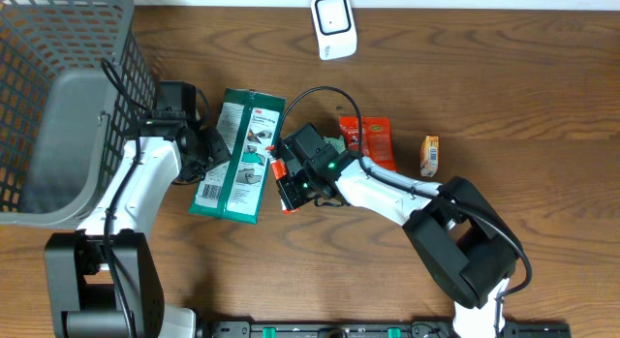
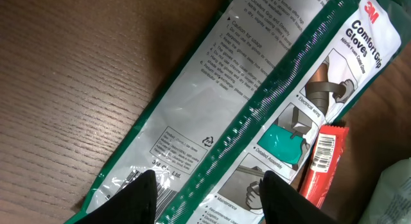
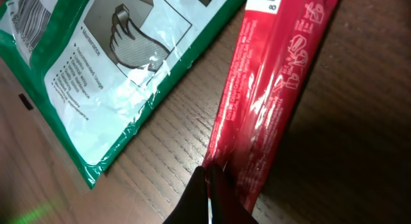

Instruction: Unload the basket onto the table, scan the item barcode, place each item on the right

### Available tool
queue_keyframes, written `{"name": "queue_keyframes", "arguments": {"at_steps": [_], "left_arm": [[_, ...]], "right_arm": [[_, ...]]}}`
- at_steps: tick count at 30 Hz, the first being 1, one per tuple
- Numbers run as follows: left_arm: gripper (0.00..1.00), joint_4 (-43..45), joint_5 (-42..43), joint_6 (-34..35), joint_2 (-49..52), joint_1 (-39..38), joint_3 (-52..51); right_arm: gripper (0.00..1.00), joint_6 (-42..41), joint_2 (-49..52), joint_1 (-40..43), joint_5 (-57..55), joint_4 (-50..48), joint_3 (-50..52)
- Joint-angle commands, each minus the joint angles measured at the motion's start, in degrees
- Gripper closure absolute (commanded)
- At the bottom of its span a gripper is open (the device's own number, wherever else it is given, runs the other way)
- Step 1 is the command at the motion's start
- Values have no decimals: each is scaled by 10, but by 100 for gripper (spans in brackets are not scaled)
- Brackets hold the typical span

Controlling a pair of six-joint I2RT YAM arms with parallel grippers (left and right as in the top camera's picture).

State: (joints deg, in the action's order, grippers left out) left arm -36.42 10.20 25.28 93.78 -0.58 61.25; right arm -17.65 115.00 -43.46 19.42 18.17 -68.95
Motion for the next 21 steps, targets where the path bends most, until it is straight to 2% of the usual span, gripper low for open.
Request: {"name": "queue_keyframes", "arguments": {"at_steps": [1, 7, 9, 11, 14, 17, 18, 21], "left_arm": [[47, -4, -1, 3, 5, 2, -4], [48, -3, 21, -4, 5, 2, -4], [48, 2, 27, -30, 5, -4, -4], [48, 10, 27, -45, 5, -17, -4], [48, 19, 26, -47, 5, -38, -4], [48, 30, 6, -47, 5, -62, -4], [48, 33, -11, -47, 5, -79, -4], [48, 34, -12, -47, 5, -97, -4]], "right_arm": [[98, -5, -41, 2, -40, 2, -14], [96, -5, -89, 21, -90, 13, -14], [93, -5, -94, 34, -95, 21, -14], [86, -5, -109, 58, -92, 31, -14], [71, 1, -142, 90, -83, 53, -14], [64, 16, -194, 131, -82, 104, -14], [55, 33, -229, 155, -82, 143, -14], [41, 47, -276, 187, -92, 197, -14]]}}
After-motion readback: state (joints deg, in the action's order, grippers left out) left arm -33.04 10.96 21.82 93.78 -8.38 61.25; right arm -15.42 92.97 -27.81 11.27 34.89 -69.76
